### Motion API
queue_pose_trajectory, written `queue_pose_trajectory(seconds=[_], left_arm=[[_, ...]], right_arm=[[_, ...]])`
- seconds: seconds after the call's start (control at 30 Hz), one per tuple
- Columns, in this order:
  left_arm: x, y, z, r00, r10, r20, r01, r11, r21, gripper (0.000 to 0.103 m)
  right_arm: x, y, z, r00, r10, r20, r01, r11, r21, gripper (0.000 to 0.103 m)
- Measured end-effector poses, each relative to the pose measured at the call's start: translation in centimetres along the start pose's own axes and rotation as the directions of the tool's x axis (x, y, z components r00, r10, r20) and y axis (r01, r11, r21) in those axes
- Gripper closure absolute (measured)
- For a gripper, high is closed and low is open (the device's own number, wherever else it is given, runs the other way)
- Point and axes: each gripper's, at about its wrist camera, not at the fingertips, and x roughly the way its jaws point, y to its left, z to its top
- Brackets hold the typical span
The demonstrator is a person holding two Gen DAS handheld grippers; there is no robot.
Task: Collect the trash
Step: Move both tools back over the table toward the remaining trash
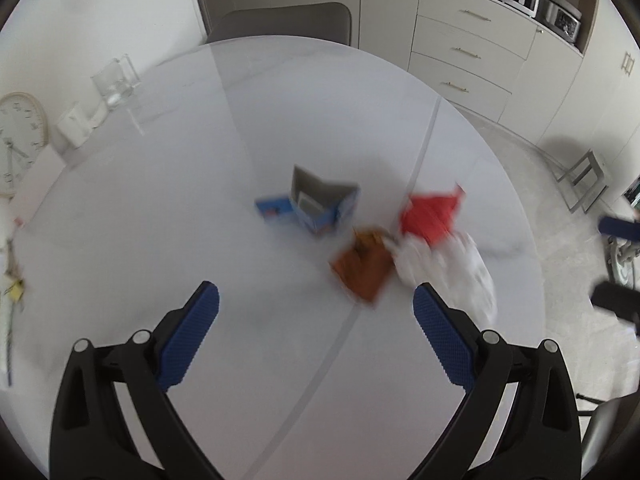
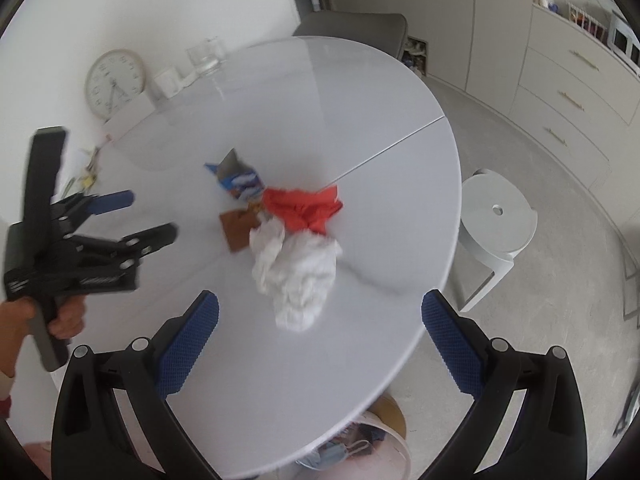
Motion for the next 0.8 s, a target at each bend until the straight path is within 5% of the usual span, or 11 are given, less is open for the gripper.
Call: queue_pose_trajectory(seconds=[0.33,0.67,0.8], left_arm=[[9.7,0.5,4.4,0.998,-0.043,-0.04,0.046,0.995,0.084,0.01],[11.0,1.7,5.9,0.993,-0.114,-0.012,0.115,0.989,0.088,0.076],[10.7,2.3,6.0,0.989,-0.146,-0.005,0.146,0.988,0.059,0.078]], right_arm=[[5.8,-1.4,2.9,0.998,-0.002,-0.058,0.005,0.998,0.056,0.002],[8.8,-1.3,4.3,0.99,0.096,-0.099,-0.091,0.995,0.049,0.002],[10.3,0.0,5.4,0.985,0.128,-0.117,-0.129,0.992,-0.003,0.002]])
